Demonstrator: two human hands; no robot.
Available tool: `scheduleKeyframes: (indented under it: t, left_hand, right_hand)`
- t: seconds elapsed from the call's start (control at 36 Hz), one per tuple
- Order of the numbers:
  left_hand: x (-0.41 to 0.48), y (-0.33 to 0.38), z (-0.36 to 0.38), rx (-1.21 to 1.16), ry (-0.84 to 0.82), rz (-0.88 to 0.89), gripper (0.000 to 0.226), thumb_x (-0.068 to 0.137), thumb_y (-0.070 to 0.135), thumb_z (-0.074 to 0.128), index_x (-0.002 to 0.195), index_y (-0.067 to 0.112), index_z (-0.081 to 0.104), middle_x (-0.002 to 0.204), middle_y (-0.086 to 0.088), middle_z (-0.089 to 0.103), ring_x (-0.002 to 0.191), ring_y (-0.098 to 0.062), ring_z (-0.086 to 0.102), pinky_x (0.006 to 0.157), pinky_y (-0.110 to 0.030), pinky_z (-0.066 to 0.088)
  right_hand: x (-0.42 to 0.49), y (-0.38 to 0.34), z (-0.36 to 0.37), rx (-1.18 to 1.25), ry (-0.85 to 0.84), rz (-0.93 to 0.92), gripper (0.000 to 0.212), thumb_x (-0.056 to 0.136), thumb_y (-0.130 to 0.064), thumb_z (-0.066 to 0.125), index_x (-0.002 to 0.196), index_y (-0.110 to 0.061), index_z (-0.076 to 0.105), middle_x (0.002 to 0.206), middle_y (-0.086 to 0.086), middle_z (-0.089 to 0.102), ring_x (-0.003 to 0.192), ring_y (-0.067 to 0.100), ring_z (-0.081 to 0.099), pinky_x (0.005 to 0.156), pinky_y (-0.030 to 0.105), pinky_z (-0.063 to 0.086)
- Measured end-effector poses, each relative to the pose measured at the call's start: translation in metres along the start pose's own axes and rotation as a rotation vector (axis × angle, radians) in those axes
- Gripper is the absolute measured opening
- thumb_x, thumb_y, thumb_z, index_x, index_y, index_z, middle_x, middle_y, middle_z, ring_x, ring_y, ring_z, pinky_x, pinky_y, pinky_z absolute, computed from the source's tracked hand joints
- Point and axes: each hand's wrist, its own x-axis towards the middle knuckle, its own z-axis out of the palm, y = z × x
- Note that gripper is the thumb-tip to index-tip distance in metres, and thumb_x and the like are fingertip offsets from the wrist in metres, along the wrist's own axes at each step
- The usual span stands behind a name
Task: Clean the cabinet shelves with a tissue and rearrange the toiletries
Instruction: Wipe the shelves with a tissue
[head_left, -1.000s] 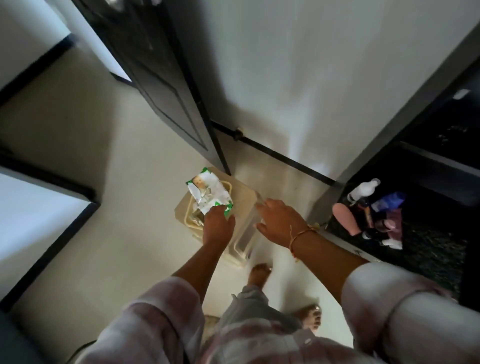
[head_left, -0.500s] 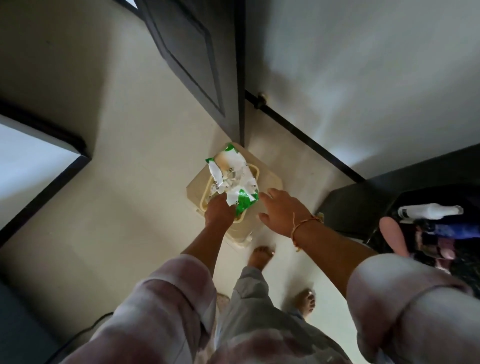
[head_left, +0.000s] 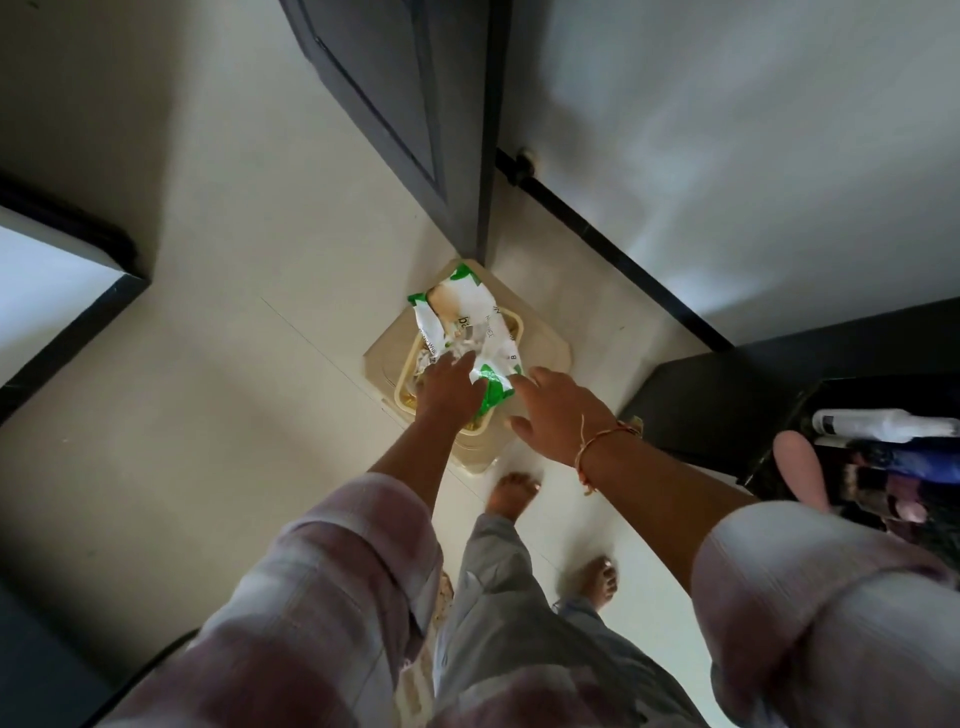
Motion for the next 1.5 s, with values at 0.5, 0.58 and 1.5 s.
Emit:
scheduleKeyframes:
  t: [0.5,0.58,1.5]
  left_hand:
    - [0.010,0.001,0.000,-0.129,0.046,-0.090,0.044,0.095,0.039,0.047,0.138,0.030,0.051,0.143,0.002,0.048,0.133,-0.028,0.038,0.107,-0.045,0.034]
    - [0.004,0.006,-0.003,-0.239,0.235,-0.118,0.033,0.096,0.033,0.049,0.122,0.022,0.067,0.127,0.000,0.063,0.120,-0.024,0.053,0.101,-0.042,0.044]
    - [-0.068,0.075,-0.098,-1.732,-0.050,-0.177,0.019,0.094,0.010,0.059,0.112,0.004,0.062,0.092,-0.012,0.073,0.083,-0.017,0.073,0.078,-0.032,0.059]
  right_hand:
    - [0.006,0.009,0.013,0.042,-0.010,0.043,0.056,0.094,-0.046,0.054,0.140,-0.018,0.039,0.130,0.009,0.051,0.119,0.029,0.052,0.091,0.042,0.052]
    - [0.006,0.008,0.012,0.053,-0.015,0.047,0.055,0.094,-0.045,0.054,0.140,-0.017,0.039,0.130,0.009,0.051,0.119,0.029,0.052,0.090,0.042,0.052]
    - [-0.021,-0.013,-0.086,0.952,0.278,0.221,0.029,0.094,-0.030,0.060,0.115,-0.013,0.067,0.109,0.007,0.069,0.102,0.024,0.065,0.094,0.047,0.052]
